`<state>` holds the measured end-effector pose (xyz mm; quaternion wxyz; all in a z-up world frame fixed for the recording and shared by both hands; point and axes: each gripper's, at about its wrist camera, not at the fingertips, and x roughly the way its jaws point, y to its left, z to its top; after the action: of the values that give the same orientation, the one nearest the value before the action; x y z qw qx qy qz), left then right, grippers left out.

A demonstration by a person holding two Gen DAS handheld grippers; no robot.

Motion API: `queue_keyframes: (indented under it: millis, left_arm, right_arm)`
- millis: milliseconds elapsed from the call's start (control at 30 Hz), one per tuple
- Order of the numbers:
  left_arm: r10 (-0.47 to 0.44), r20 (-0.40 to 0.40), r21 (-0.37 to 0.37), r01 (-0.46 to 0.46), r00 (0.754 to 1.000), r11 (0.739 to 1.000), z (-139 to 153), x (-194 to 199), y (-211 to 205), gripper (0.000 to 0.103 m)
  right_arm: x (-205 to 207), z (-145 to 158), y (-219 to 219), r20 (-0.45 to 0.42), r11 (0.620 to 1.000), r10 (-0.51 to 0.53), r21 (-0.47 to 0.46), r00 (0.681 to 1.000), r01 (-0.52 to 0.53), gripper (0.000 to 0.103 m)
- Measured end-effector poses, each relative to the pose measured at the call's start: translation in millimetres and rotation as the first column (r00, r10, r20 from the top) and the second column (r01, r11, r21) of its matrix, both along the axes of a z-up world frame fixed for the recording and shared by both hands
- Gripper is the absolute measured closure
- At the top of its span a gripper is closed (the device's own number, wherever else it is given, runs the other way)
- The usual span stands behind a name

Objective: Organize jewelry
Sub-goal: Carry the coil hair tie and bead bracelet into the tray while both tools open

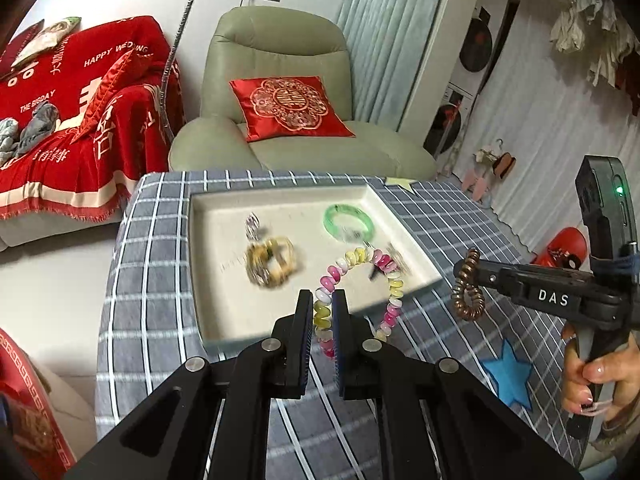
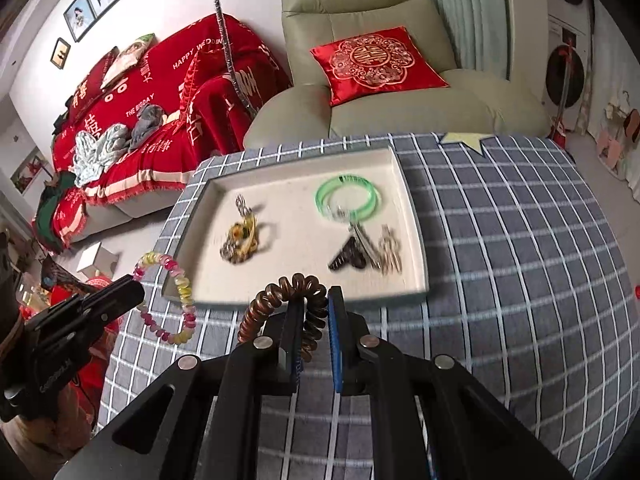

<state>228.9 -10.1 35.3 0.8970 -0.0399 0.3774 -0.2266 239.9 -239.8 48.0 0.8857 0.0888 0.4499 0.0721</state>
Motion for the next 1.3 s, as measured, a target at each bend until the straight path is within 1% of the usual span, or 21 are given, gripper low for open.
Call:
queue_keyframes:
  millis: [167,300,533,767,933,1033,1133,1300]
  left_arm:
    - [0.017,0.003,0.025,-0.018,1.000,1.000,-3.4,30.1,-2.9,0.078]
    - [0.035,-0.016,0.041,-0.035,0.999,0.999,-13.0,53.1,-6.6,0.078]
    - [0.055,-0.054,0.086,-0.050,0.997,0.995,-36.1,81.1,-14.8,0.078]
    - [0.066,-0.088,0.144,-0.053,0.994,0.988,-59.3,92.9,-23.8,0.078]
    - [0.060,-0.101,0.189,-0.040,0.993,0.981,-70.3,97.3,-32.6,0.078]
    - [0.060,-0.114,0.194,-0.037,0.992,0.980,-74.8,99.5,-34.8,0.078]
    - [0.058,-0.110,0.218,-0.033,0.992,0.975,-78.3,100.0,-37.2,0.077]
    - [0.062,-0.105,0.233,-0.036,0.992,0.972,-81.1,100.3,-40.1,0.077]
  right_arm:
    - [32.1,-3.9,4.9,-0.016,1.000,-0.003,0.002,1.000,0.003,0.090]
    - [55.9,-11.4,7.5,-0.031,1.000,-0.009,0.008,0.999,0.009,0.090]
    - [87.1,-38.0,20.2,-0.069,1.000,-0.003,-0.002,0.998,0.003,0.090]
    - [102.5,-62.0,23.9,-0.100,1.000,-0.007,-0.021,0.995,0.004,0.090]
    - [111.0,-76.5,24.9,-0.125,0.999,0.004,-0.050,0.992,-0.010,0.090]
    - [116.3,-85.3,26.2,-0.139,0.998,0.009,-0.065,0.990,-0.018,0.090]
    - [120.3,-92.9,27.8,-0.154,0.997,0.015,-0.076,0.988,-0.027,0.090]
    - [118.8,-94.6,38.6,-0.135,0.987,0.034,-0.151,0.990,-0.054,0.089]
